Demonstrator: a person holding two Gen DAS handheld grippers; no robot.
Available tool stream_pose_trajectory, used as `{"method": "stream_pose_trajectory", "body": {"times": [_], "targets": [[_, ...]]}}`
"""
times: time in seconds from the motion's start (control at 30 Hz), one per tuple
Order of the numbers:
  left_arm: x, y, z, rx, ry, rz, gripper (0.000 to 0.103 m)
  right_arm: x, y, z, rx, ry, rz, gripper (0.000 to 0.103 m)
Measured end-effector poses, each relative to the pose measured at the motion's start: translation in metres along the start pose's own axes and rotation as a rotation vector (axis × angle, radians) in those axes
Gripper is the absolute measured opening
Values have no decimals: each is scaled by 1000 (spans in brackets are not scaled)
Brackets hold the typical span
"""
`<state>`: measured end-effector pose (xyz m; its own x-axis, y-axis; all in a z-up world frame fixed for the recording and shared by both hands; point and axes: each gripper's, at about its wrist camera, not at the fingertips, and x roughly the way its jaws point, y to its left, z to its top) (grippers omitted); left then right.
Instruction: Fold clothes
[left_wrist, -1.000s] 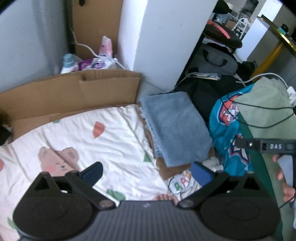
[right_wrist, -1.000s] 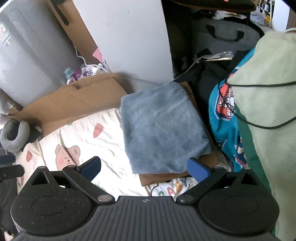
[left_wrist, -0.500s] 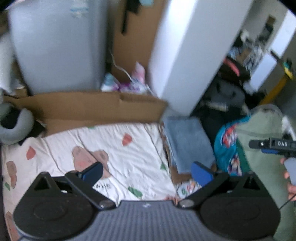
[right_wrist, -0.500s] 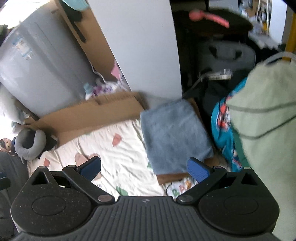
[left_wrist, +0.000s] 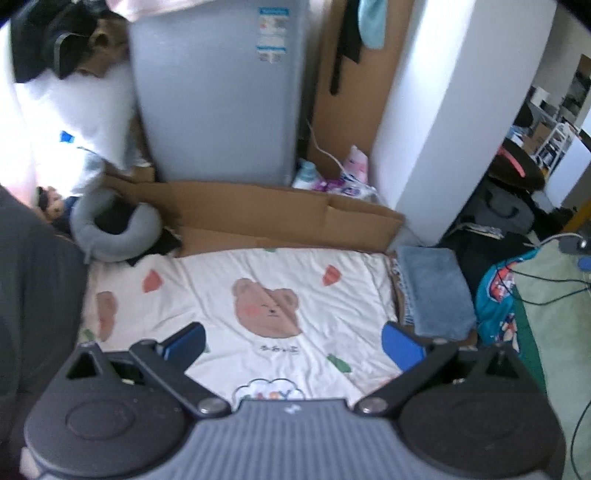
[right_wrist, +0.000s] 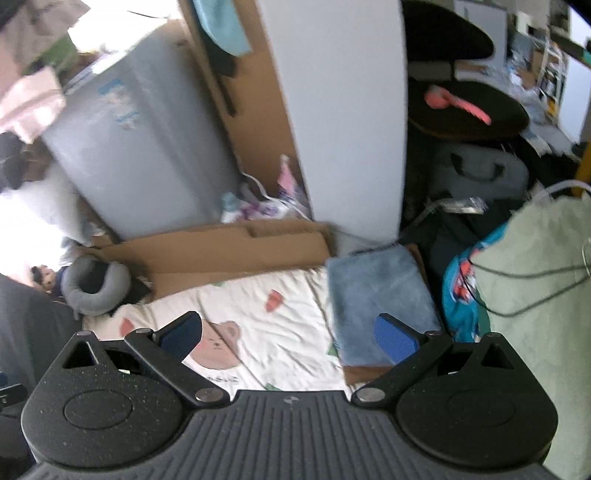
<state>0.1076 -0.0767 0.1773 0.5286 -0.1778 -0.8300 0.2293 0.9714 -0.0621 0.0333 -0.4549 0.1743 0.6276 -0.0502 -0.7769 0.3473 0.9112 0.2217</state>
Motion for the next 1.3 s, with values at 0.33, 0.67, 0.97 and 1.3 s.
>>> {"method": "stream_pose_trajectory", "body": {"times": [0.33, 0.67, 0.97, 1.3], "targets": [[-57, 55, -44, -118, -20, 93, 102, -31, 53, -31, -55, 22, 62, 102], [-52, 76, -94, -230, -51, 108, 103, -29, 93, -74, -139, 54, 74, 102], [-28, 84, -139, -286, -47, 168, 103, 13, 97, -102, -130, 79, 26, 102], [10, 73, -171, -326, -16, 176, 103, 50, 90, -149, -270, 141, -11, 102]]}}
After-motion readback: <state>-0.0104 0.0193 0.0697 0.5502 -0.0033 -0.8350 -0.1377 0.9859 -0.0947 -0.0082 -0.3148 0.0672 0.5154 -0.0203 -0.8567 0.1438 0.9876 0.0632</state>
